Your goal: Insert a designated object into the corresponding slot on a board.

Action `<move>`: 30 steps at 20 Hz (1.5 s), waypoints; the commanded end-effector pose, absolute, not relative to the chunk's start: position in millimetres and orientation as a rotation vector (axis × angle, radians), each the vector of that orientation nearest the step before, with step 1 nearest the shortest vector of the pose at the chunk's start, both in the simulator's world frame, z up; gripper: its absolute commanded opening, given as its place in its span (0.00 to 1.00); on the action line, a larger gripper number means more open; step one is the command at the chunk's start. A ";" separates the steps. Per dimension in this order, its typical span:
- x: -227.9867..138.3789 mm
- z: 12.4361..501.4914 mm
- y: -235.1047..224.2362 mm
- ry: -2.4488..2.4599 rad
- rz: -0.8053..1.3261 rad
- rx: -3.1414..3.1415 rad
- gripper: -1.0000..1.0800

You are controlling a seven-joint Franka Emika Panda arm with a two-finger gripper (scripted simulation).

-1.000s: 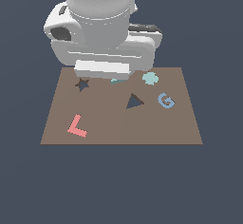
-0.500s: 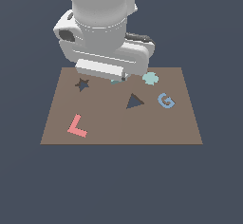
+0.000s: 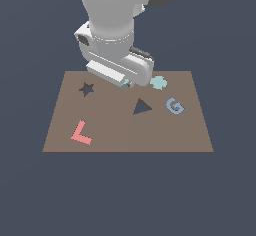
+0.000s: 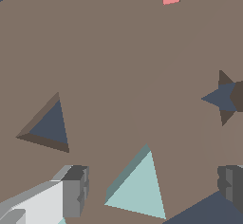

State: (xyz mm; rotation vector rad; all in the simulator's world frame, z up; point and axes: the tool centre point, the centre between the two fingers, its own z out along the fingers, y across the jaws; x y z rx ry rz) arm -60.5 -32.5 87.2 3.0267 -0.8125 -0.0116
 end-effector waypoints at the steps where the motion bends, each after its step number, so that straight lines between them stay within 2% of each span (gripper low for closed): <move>1: -67.8 77.6 -30.3 -0.913 -0.008 2.999 0.96; 12: -84.4 52.5 -21.1 -1.157 0.000 2.919 0.96; 29: -85.6 29.9 -19.2 -1.177 0.000 2.913 0.96; 30: -85.6 29.9 -19.2 -1.177 0.000 2.913 0.00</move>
